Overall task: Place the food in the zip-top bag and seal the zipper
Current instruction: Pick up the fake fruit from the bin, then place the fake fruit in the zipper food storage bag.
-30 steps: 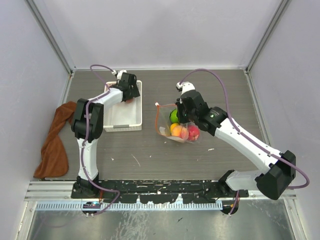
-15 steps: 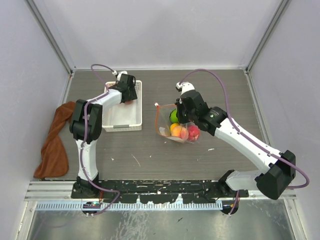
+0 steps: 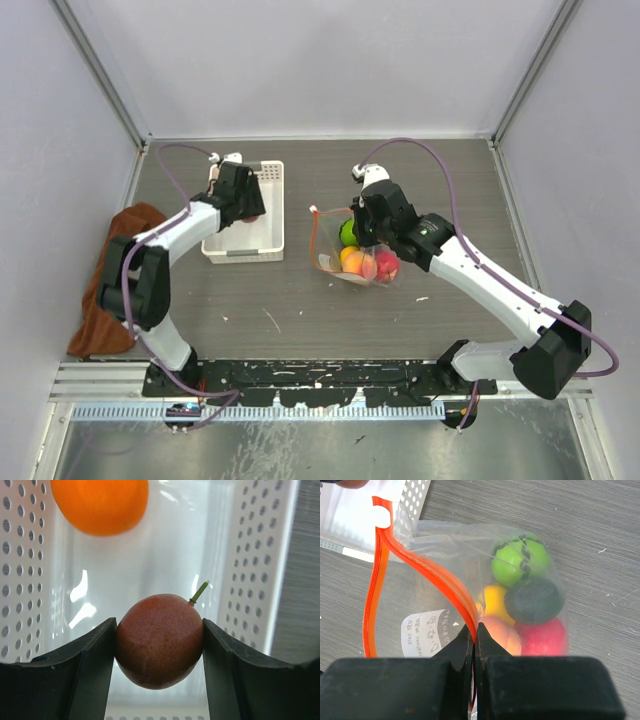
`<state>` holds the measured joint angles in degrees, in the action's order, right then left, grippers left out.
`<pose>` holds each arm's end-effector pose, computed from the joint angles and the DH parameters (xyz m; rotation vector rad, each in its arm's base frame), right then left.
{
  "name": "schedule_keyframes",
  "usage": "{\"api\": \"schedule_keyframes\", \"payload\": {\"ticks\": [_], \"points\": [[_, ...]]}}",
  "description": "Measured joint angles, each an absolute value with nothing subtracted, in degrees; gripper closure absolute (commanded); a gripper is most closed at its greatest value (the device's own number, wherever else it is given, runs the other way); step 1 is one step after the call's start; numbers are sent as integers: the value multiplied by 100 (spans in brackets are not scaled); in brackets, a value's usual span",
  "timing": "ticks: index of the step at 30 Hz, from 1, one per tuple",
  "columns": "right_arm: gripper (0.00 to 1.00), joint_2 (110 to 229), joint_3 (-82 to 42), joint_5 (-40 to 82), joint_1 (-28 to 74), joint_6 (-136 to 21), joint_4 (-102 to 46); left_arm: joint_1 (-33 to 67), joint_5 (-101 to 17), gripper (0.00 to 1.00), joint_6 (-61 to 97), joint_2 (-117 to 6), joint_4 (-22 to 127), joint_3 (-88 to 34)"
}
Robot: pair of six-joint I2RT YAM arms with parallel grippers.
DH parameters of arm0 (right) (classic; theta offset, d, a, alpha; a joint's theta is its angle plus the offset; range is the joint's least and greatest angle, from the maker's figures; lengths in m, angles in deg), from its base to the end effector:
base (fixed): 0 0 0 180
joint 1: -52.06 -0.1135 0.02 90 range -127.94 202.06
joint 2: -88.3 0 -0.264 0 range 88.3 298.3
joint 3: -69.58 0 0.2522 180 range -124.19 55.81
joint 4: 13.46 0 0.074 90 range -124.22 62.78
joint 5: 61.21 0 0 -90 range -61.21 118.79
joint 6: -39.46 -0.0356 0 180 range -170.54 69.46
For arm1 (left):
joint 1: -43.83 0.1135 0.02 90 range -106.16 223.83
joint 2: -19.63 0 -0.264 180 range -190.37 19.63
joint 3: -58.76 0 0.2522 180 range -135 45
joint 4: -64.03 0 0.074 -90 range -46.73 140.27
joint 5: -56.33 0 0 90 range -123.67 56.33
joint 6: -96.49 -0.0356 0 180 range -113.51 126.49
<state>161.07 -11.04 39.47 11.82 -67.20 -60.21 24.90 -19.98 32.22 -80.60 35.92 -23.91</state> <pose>0.2153 0.1736 0.3317 -0.3620 2.2271 0.3281 0.3652 -0.1164 0.2195 -0.2529 2.3278 -0.1023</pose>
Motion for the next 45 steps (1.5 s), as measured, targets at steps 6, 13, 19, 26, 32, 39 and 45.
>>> {"api": "schedule_keyframes", "payload": {"ticks": [6,13,19,26,32,39,45], "points": [[94,16076,-1104,3984,1182,-6720,-6041,2170,-2315,65,3203,-6831,3959,-1532],[94,15943,-1104,4008,1182,-6723,-6155,1725,-2809,66,3122,-5485,4361,-804],[94,15877,-1104,4006,1182,-6740,-6231,1266,-3125,66,2969,-4567,4744,-382],[94,15827,-1104,3979,1182,-6744,-6264,404,-3377,66,2462,-4161,5181,-211],[94,15827,-1104,3933,1182,-6747,-6281,-371,-3497,66,1719,-4115,5690,-87],[94,15827,-1104,3864,1182,-6766,-6284,-979,-3521,65,835,-4338,6060,-89],[94,15827,-1104,3809,1182,-6786,-6284,-1132,-3523,63,403,-4952,6073,-255]]}}
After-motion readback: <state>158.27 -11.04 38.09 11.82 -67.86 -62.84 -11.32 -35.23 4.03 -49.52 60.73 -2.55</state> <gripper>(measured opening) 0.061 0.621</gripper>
